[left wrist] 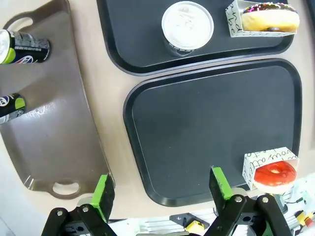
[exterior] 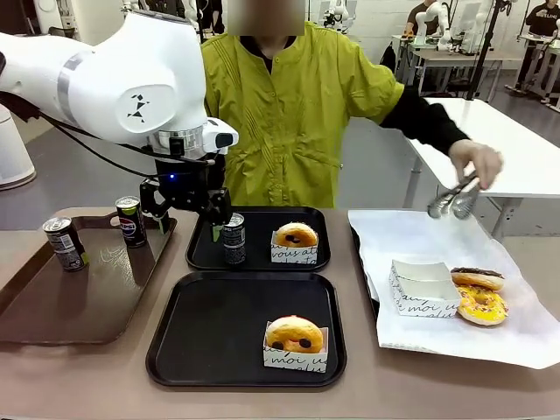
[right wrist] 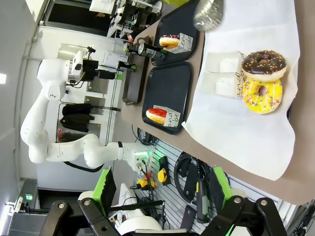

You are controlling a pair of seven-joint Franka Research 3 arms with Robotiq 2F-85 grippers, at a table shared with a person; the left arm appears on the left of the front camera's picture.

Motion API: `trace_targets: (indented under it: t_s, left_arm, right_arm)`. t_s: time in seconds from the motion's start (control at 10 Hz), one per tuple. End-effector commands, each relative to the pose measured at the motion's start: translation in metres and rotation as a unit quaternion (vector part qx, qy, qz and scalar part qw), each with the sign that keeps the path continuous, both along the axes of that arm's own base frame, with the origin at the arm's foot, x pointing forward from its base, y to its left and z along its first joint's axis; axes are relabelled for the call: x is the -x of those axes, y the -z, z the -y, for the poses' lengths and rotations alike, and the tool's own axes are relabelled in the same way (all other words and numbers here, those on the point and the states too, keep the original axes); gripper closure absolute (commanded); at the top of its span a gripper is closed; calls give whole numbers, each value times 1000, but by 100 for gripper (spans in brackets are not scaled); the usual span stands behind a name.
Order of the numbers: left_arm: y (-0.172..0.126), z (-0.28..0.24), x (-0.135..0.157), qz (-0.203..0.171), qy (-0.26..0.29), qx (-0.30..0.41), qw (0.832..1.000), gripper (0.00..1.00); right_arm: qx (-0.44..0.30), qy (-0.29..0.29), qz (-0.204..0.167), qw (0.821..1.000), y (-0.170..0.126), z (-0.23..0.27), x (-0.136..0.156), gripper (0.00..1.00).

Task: Set up donuts and drinks on trays.
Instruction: Pick up one Pepsi coke from the Handle tray and place it on the Flat Tray without a Pepsi coke.

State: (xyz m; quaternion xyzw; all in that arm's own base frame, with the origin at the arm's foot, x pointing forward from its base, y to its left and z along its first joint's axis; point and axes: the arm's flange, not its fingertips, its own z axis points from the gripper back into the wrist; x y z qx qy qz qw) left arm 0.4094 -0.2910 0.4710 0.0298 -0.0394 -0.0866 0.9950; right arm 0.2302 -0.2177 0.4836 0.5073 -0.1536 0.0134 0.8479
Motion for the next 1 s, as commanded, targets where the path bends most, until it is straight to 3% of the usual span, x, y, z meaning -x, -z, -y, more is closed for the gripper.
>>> trace_targets:
  t_s: [0.0, 0.5, 0.6, 0.7, 0.8, 0.9]
  left_arm:
    - [-2, 3, -5, 4, -6, -1, 1000, 0]
    - [0, 2, -4, -1, 0, 1, 1000, 0]
    - [-20, -6, -46, -6, -1, 10, 1000, 0]
    - [-33, -43, -93, -3, -47, 20, 999, 0]
    - [-34, -93, -121, -46, -80, 49, 995, 0]
    - [-35, -115, -145, -56, -92, 50, 993, 0]
  right_arm:
    - [-3, 1, 4, 1000, -1, -1, 0, 0]
    - [-3, 1, 4, 1000, -1, -1, 0, 0]
    - [-3, 1, 4, 1000, -1, -1, 0, 0]
    - [-3, 1, 4, 1000, -1, -1, 0, 0]
    - [-3, 1, 4, 1000, -1, -1, 0, 0]
    - [-3, 1, 4, 1000, -1, -1, 0, 0]
